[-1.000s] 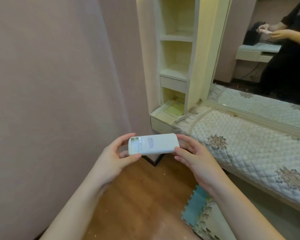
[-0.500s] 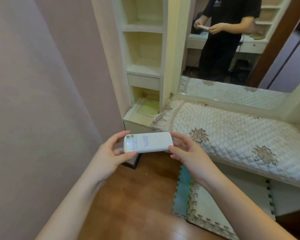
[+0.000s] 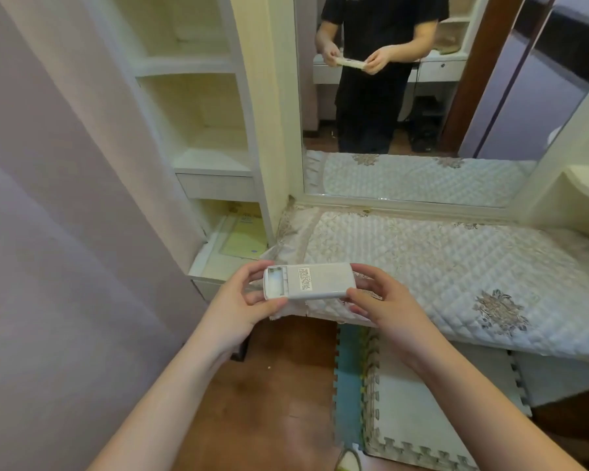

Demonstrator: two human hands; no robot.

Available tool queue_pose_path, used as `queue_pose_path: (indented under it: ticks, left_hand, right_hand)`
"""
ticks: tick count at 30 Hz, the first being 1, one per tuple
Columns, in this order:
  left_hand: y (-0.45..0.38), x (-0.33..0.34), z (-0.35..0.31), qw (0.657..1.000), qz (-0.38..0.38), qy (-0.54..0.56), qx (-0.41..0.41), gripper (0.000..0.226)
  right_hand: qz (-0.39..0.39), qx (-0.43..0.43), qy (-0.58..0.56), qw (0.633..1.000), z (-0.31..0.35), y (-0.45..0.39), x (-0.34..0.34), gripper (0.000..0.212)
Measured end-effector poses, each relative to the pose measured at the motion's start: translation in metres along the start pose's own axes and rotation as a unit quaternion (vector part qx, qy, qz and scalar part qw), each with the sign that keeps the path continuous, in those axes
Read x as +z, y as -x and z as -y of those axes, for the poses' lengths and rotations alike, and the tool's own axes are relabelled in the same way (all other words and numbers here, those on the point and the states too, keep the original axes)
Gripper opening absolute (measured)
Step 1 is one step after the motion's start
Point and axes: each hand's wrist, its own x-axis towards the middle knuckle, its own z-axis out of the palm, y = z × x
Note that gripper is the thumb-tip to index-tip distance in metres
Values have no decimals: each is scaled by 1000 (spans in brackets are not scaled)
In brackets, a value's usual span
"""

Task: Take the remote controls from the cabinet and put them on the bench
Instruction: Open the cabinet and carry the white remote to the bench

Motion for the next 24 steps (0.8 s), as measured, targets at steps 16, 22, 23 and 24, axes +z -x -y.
queue_pose_path:
  ticks: [16, 22, 23, 24]
  left_hand:
    - [-158, 40, 13, 998, 53, -20, -33, 61]
    - [-220, 33, 38, 993, 103, -13, -49, 56]
    - [-230, 31, 42, 993, 105, -3, -56, 54]
    - [-241, 29, 45, 992, 105, 8, -65, 51]
  right_hand:
    - [-70, 32, -36, 996, -13, -126, -53, 39]
    - [-114, 64, -25, 991, -27, -166, -47, 39]
    - [-122, 67, -18, 990, -29, -174, -43, 39]
    - [-131, 69, -11, 989, -30, -182, -39, 39]
